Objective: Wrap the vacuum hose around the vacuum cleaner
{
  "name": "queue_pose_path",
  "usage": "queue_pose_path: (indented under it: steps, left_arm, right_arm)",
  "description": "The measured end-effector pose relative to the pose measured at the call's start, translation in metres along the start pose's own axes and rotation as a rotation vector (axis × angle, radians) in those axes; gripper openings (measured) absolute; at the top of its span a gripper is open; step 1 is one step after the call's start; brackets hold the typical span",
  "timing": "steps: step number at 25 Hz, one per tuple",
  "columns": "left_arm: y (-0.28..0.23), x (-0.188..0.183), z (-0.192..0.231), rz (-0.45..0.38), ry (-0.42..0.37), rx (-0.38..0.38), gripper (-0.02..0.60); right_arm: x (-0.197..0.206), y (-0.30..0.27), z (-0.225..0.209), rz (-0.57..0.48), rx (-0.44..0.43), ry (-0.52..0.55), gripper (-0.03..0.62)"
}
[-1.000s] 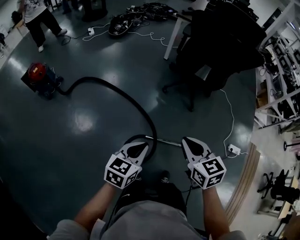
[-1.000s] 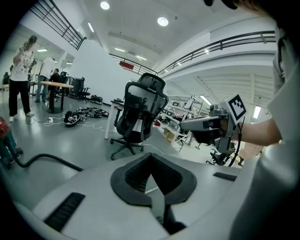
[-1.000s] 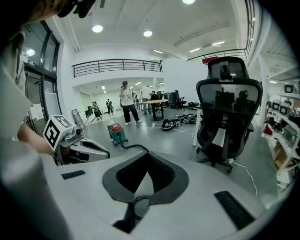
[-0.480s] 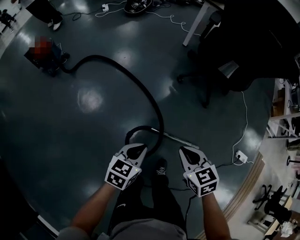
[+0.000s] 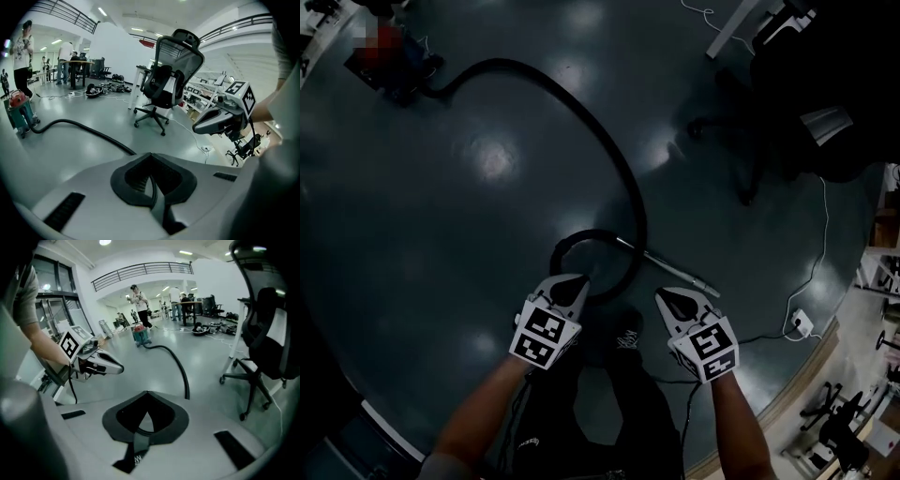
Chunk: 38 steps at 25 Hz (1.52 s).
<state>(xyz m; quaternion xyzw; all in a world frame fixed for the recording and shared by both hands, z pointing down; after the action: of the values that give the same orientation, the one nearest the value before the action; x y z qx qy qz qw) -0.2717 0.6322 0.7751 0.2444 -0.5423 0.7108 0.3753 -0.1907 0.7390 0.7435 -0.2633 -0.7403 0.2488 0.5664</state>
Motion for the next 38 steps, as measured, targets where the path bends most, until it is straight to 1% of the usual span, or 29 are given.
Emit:
queue_pose_path:
  steps: [1,3,5,9,14,15,16,18,20,23,24,25,28,29,31,34,36,38]
  left_arm:
    - [-0.009,0.014,0.007,0.014,-0.010,-0.001,0.008]
    - [-0.029,0.040,0.021,0.036,-0.035,-0.005,0.008]
    - [-0.050,0.067,0.037,0.052,-0.050,-0.013,0.008]
    - [-0.093,0.123,0.068,0.081,-0.048,-0.028,0.008]
    - [-0.143,0.198,0.111,0.142,-0.102,-0.054,0.008]
    - [-0.152,0.215,0.118,0.154,-0.104,-0.061,0.008]
    - [-0.160,0.231,0.126,0.166,-0.104,-0.070,0.008]
    - [-0.176,0.260,0.142,0.191,-0.104,-0.087,0.008]
    - [-0.189,0.290,0.157,0.224,-0.109,-0.098,0.009]
    - [-0.205,0.333,0.176,0.275,-0.105,-0.113,0.009]
    - [-0.211,0.344,0.185,0.292,-0.101,-0.121,0.012]
    - [-0.217,0.353,0.193,0.308,-0.098,-0.124,0.029]
    - [-0.234,0.373,0.211,0.338,-0.093,-0.118,0.139]
    - [-0.238,0.377,0.215,0.342,-0.091,-0.114,0.167]
    - [-0.244,0.381,0.220,0.349,-0.082,-0.103,0.205]
    - [-0.250,0.391,0.222,0.382,-0.079,-0.081,0.237]
    - [-0.254,0.401,0.227,0.422,-0.103,-0.076,0.238]
    - [-0.258,0.411,0.231,0.453,-0.119,-0.068,0.238]
  right_arm:
    - [0.013,-0.015,-0.001,0.013,-0.033,0.012,0.005]
    - [0.040,-0.047,-0.007,0.035,-0.070,0.038,0.005]
    - [0.069,-0.080,-0.018,0.053,-0.088,0.058,0.005]
    - [0.126,-0.145,-0.042,0.104,-0.113,0.119,0.006]
    - [0.189,-0.225,-0.071,0.162,-0.134,0.221,0.007]
    - [0.203,-0.238,-0.075,0.175,-0.141,0.231,0.014]
    - [0.216,-0.252,-0.080,0.186,-0.150,0.238,0.038]
    - [0.235,-0.279,-0.087,0.191,-0.159,0.240,0.051]
    - [0.254,-0.302,-0.090,0.205,-0.170,0.259,0.079]
    - [0.281,-0.334,-0.097,0.258,-0.207,0.341,0.108]
    - [0.286,-0.345,-0.102,0.276,-0.217,0.370,0.109]
    - [0.289,-0.356,-0.107,0.290,-0.226,0.396,0.109]
    - [0.295,-0.386,-0.119,0.313,-0.244,0.450,0.109]
    - [0.297,-0.394,-0.123,0.323,-0.249,0.462,0.111]
    - [0.303,-0.408,-0.129,0.357,-0.258,0.478,0.157]
    - [0.314,-0.420,-0.137,0.437,-0.249,0.506,0.169]
    - [0.316,-0.427,-0.141,0.488,-0.232,0.522,0.169]
    - [0.316,-0.433,-0.143,0.514,-0.230,0.532,0.169]
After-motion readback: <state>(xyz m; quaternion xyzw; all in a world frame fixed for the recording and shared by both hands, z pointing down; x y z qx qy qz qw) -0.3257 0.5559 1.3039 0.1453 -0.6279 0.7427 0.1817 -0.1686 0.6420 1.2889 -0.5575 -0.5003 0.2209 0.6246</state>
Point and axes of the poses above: the fingertips, and each gripper's own axes: y backward along the fingers, z to its left, x out of its underside, the point moved 1 cm from there along y, backward along the fingers, and after that the axes turned 7 degrees about -z, right-handed, at the moved point
